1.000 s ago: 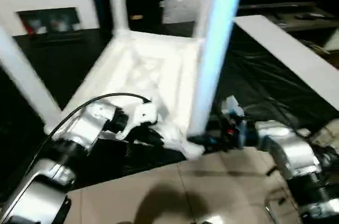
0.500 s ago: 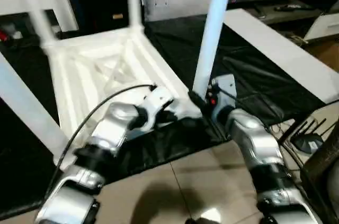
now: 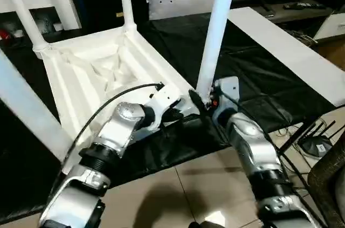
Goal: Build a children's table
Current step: Rotate leg to tighten
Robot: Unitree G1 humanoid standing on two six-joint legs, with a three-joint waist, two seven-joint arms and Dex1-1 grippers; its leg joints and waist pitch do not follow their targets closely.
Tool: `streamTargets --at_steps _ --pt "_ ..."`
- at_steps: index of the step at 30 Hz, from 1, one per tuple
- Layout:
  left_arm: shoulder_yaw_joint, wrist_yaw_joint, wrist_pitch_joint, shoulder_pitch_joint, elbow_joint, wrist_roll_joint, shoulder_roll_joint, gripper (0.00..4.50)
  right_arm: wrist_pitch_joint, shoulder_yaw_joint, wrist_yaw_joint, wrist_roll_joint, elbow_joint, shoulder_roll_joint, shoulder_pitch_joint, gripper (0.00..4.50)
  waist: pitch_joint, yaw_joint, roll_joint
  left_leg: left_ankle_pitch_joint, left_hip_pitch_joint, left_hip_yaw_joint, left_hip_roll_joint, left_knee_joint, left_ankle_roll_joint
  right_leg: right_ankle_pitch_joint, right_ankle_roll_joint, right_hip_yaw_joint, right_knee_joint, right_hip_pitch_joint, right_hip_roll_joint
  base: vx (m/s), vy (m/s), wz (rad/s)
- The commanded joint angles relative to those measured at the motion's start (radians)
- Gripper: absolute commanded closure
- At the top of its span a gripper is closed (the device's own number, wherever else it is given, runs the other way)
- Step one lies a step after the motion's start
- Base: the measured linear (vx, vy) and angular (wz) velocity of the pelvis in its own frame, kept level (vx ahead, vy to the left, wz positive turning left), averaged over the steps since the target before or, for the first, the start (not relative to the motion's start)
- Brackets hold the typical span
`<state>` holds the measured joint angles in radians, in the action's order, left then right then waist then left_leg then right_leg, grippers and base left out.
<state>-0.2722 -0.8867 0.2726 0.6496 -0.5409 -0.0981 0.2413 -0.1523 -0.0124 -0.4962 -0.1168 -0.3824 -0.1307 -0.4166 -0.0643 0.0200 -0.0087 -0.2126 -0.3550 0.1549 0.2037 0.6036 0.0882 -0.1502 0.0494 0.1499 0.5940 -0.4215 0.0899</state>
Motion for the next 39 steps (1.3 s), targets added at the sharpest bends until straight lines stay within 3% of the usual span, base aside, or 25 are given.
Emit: streamTargets --at_steps 1,3,4,7,13,17,18,19,24,28,39 --pt "-0.012 -0.1 -0.096 0.0 0.015 0.021 0.039 4.5 -0.005 -0.006 -0.133 -0.028 0.059 -0.061 0.024 0.6 0.086 0.008 0.004 -0.054 -0.009 0.003 0.022 -0.056 -0.123 -0.185 0.159 -0.07 -0.064 0.091 0.061 0.0 0.0 0.0" --pt "-0.026 -0.158 -0.121 -0.008 0.014 0.031 0.056 4.5 -0.011 -0.02 -0.211 -0.039 0.08 -0.107 0.038 0.43 0.084 0.014 0.008 -0.061 -0.005 0.004 0.025 -0.059 -0.12 -0.187 0.167 -0.07 -0.064 0.085 0.06 0.0 0.0 0.0" --pt "-0.034 -0.194 -0.14 -0.012 0.013 0.038 0.065 4.5 -0.008 -0.03 -0.244 -0.032 0.083 -0.136 0.04 0.39 0.082 0.018 0.004 -0.083 -0.004 0.005 0.023 -0.059 -0.115 -0.224 0.157 -0.068 -0.07 0.088 0.061 0.0 0.0 0.0" --pt "-0.042 -0.245 -0.19 -0.01 -0.01 0.046 0.075 4.5 -0.001 -0.045 -0.352 -0.045 0.094 -0.202 0.043 0.04 0.079 0.028 0.005 -0.116 0.004 0.007 0.025 -0.061 -0.098 -0.304 0.139 -0.068 -0.081 0.081 0.063 0.0 0.0 0.0" --pt "-0.094 -0.439 -0.285 0.002 -0.045 0.071 0.122 4.5 0.027 -0.101 -0.635 -0.111 0.103 -0.31 0.036 0.04 0.083 0.051 0.001 -0.103 0.003 0.005 0.032 -0.062 -0.103 -0.24 0.163 -0.072 -0.068 0.084 0.067 0.0 0.0 0.0" --pt "-0.122 -0.539 -0.318 0.016 -0.053 0.067 0.143 4.5 0.012 -0.128 -0.772 -0.139 0.07 -0.34 0.008 0.04 0.083 0.068 -0.003 -0.091 0.004 0.008 0.033 -0.061 -0.099 -0.27 0.152 -0.07 -0.07 0.082 0.067 0.0 0.0 0.0" --pt "-0.128 -0.553 -0.33 0.021 -0.06 0.06 0.146 4.5 0.009 -0.136 -0.8 -0.142 0.062 -0.345 0.001 0.31 0.084 0.069 -0.005 -0.092 0.004 0.008 0.032 -0.061 -0.101 -0.271 0.156 -0.068 -0.068 0.083 0.066 0.0 0.0 0.0" --pt "-0.13 -0.559 -0.337 0.024 -0.065 0.057 0.146 4.5 0.007 -0.139 -0.813 -0.144 0.058 -0.347 -0.002 0.31 0.084 0.073 -0.001 -0.087 0.003 0.007 0.034 -0.061 -0.101 -0.269 0.157 -0.068 -0.067 0.082 0.067 0.0 0.0 0.0" --pt "-0.151 -0.584 -0.401 0.052 -0.126 0.035 0.151 4.5 0.004 -0.174 -0.896 -0.153 0.016 -0.356 -0.033 0.7 0.084 0.083 -0.008 -0.091 0.004 0.007 0.035 -0.061 -0.085 -0.298 0.141 -0.068 -0.068 0.081 0.069 0.0 0.0 0.0" --pt "-0.147 -0.584 -0.413 0.071 -0.159 0.028 0.14 4.5 -0.045 -0.202 -0.955 -0.161 0.009 -0.356 -0.045 1.07 0.085 0.087 -0.009 -0.078 0.003 0.008 0.035 -0.06 -0.087 -0.275 0.148 -0.068 -0.066 0.082 0.068 0.0 0.0 0.0" --pt "-0.152 -0.594 -0.448 0.089 -0.205 0.022 0.143 4.5 -0.061 -0.215 -0.994 -0.169 -0.003 -0.353 -0.051 1.92 0.087 0.092 -0.006 -0.073 0.003 0.008 0.035 -0.06 -0.075 -0.269 0.146 -0.068 -0.064 0.083 0.069 0.0 0.0 0.0"
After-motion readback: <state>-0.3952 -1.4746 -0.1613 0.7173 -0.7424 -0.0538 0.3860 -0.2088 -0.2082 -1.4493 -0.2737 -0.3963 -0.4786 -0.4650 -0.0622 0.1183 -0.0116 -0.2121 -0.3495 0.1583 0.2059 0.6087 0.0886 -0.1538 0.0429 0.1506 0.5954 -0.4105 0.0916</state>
